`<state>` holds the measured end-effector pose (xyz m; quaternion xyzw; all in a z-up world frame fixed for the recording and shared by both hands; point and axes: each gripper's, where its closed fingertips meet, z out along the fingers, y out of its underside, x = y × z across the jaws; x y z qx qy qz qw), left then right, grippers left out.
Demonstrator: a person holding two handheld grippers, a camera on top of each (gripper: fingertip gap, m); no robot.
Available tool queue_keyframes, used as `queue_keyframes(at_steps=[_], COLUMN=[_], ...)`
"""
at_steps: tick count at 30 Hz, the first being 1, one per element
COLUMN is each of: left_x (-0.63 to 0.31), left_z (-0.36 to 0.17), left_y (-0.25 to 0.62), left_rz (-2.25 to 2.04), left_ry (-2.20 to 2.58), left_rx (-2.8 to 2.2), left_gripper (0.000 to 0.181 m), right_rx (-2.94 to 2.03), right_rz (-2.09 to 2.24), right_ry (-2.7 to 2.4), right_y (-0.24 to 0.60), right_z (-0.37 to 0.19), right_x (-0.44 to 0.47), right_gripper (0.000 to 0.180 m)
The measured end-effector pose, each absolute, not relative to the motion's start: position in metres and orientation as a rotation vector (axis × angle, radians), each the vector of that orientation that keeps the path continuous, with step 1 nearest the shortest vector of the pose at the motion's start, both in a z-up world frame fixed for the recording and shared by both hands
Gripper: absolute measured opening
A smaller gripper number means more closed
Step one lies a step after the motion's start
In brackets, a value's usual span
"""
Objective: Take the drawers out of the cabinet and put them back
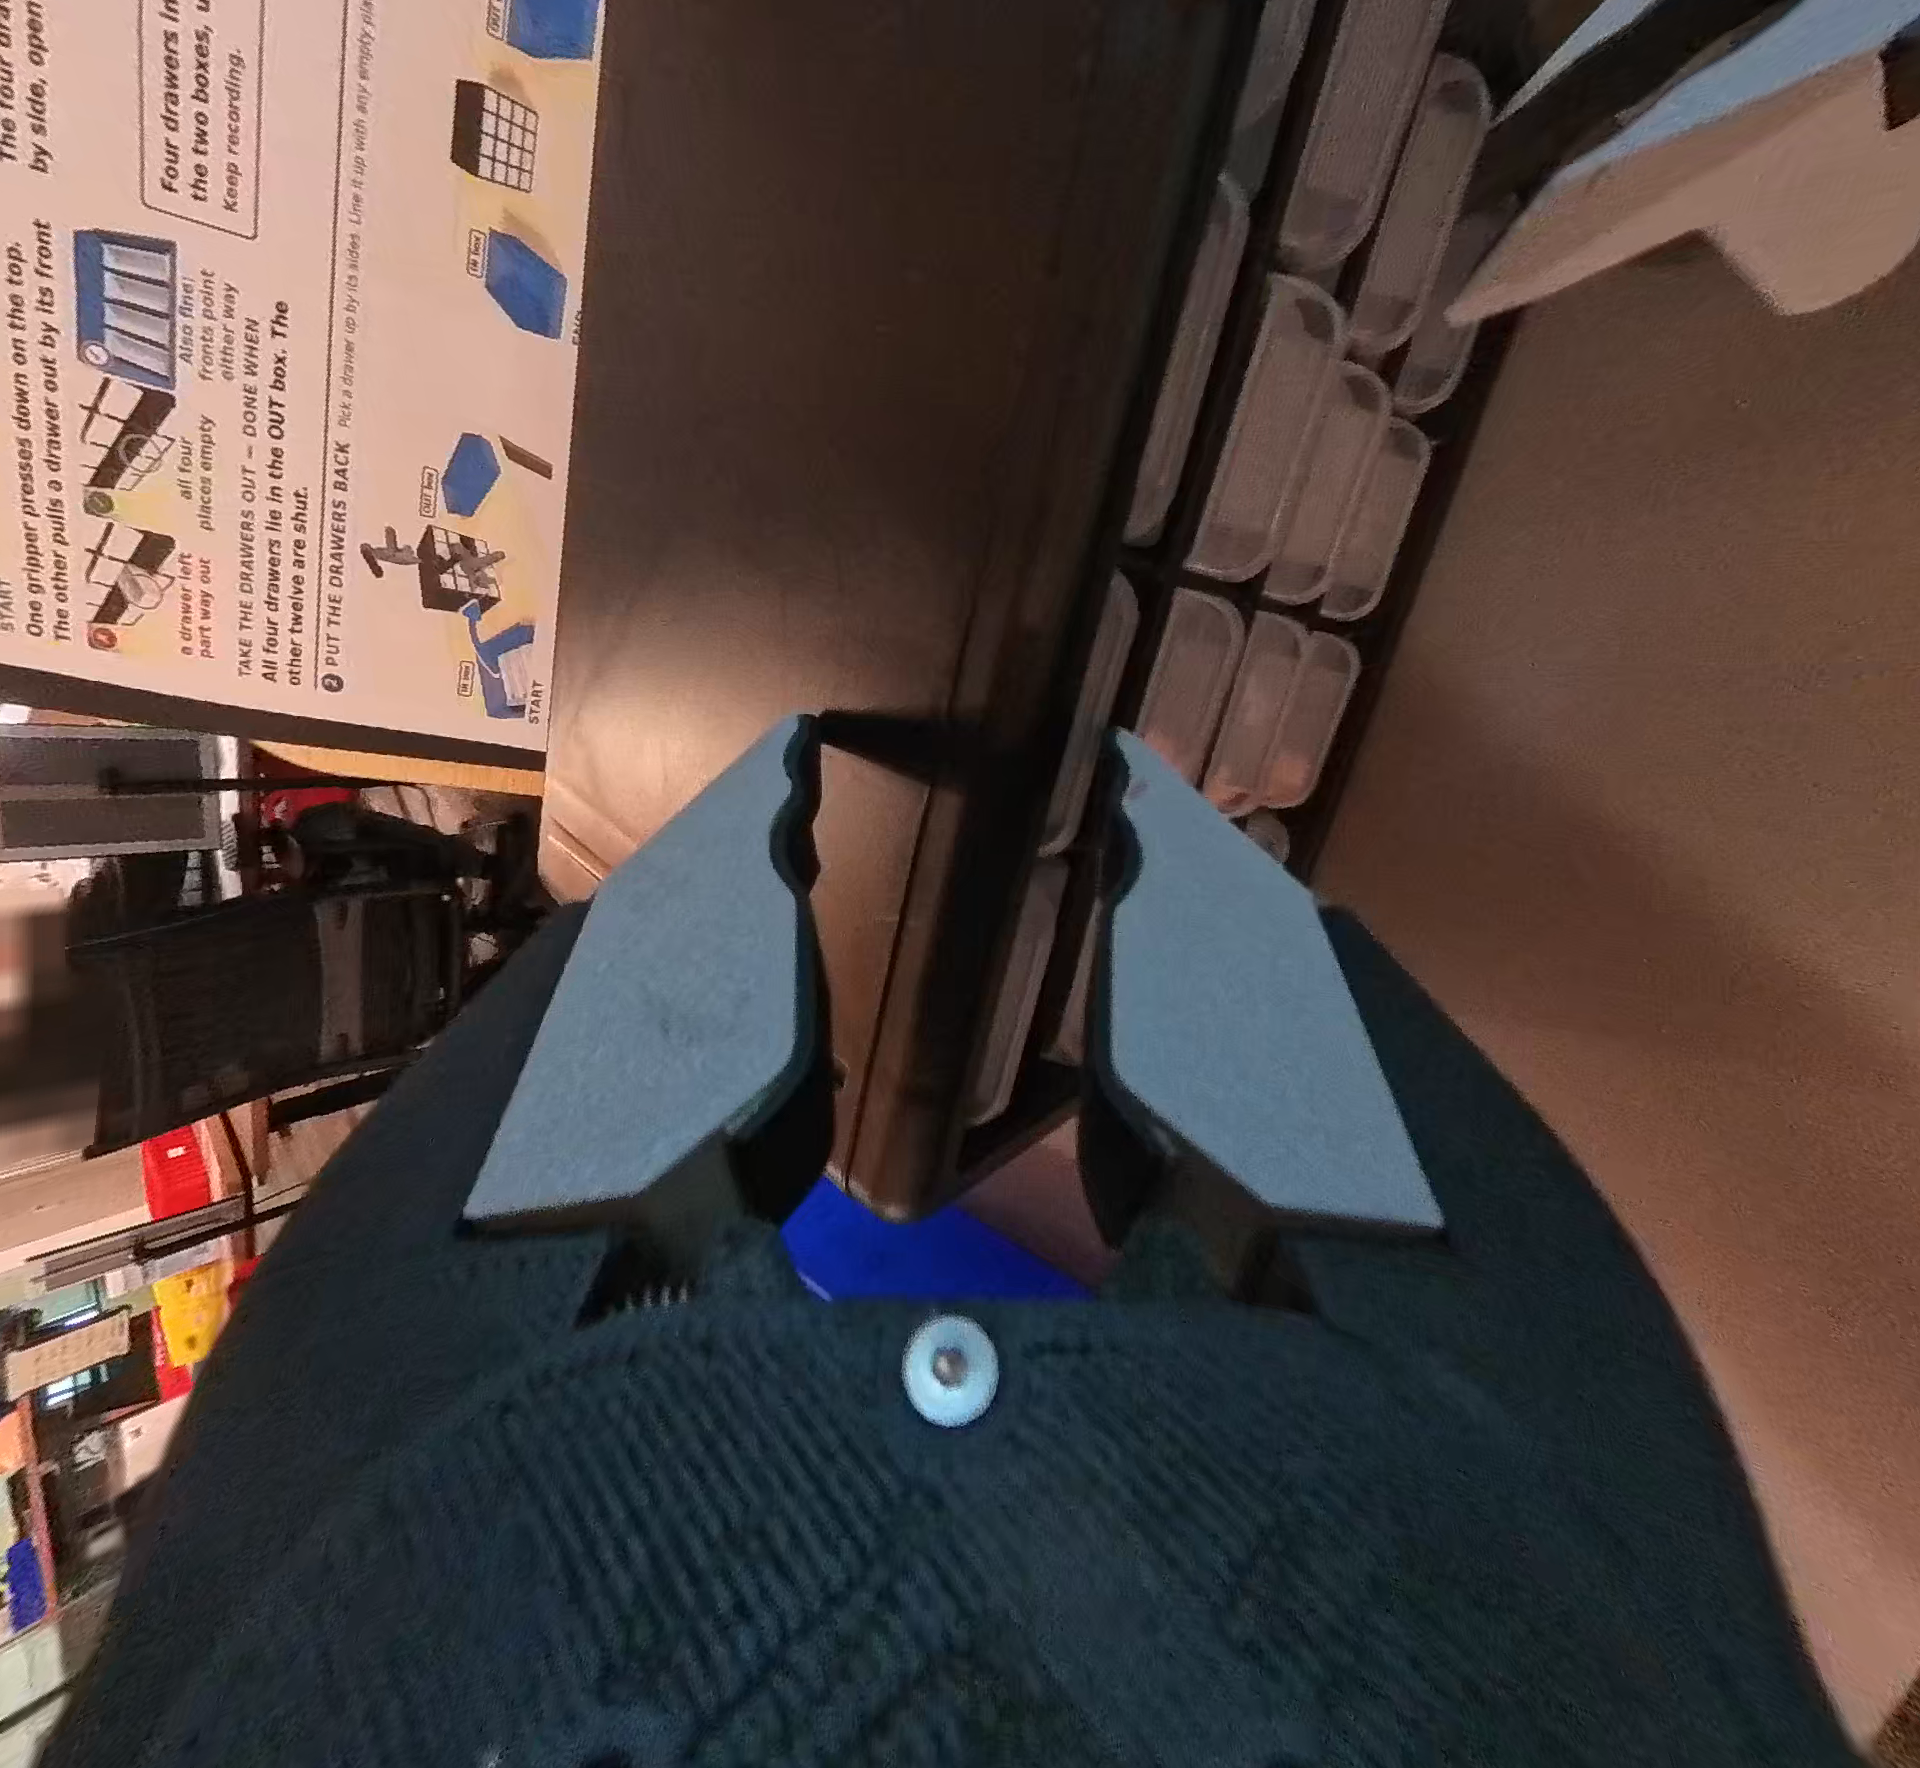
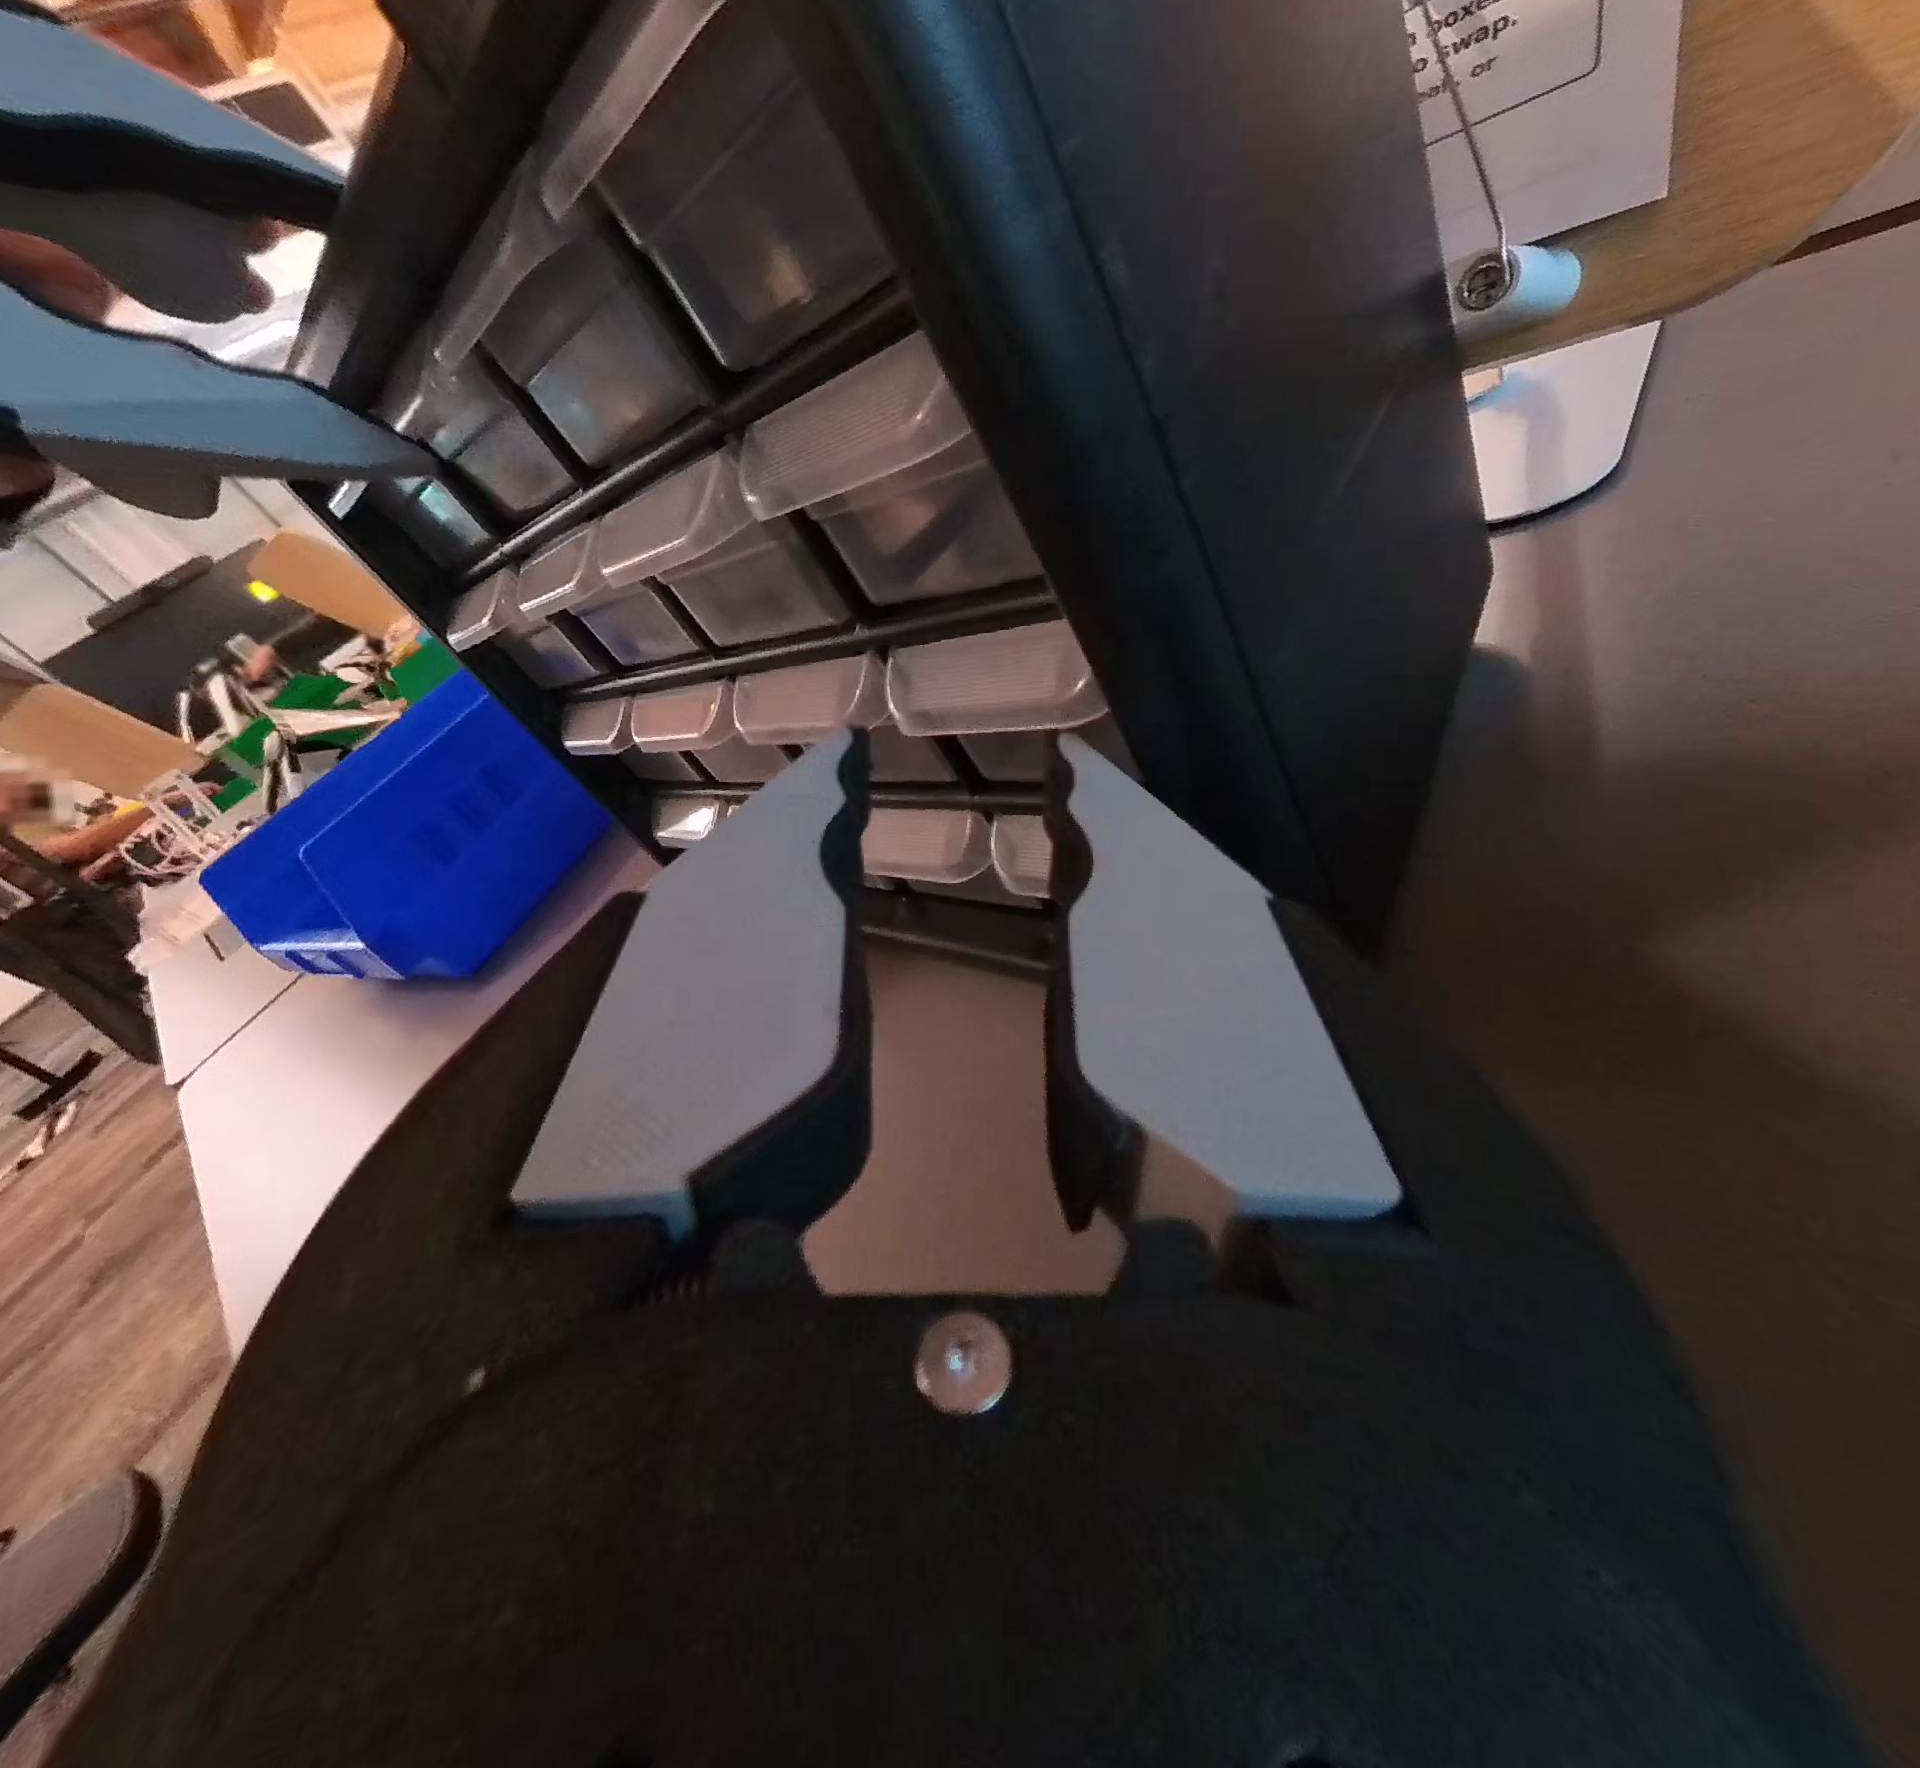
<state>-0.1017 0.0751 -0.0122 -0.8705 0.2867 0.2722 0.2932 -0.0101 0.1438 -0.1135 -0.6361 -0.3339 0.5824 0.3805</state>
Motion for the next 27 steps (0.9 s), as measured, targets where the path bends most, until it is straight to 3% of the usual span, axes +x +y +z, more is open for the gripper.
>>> queue_keyframes(at_steps=[1,18,27], left_x=[-0.102,-0.102,-0.102], left_z=[-0.012,-0.012,-0.012], left_y=[0.075,0.076,0.075], left_rz=[0.725,0.723,0.763], left_ry=[0.758,0.695,0.722], left_rx=[-2.321,-2.379,-2.413], left_gripper=[0.052,0.051,0.051], right_rx=[-1.630,-1.713,-1.890], right_rz=[1.497,1.798,1.659], right_ry=[-0.840,-0.610,-1.208], right_y=[0.144,0.147,0.097], right_z=[-0.113,-0.111,-0.117], right_x=[-0.010,-0.010,0.025], right_gripper=[0.028,0.011,0.000])
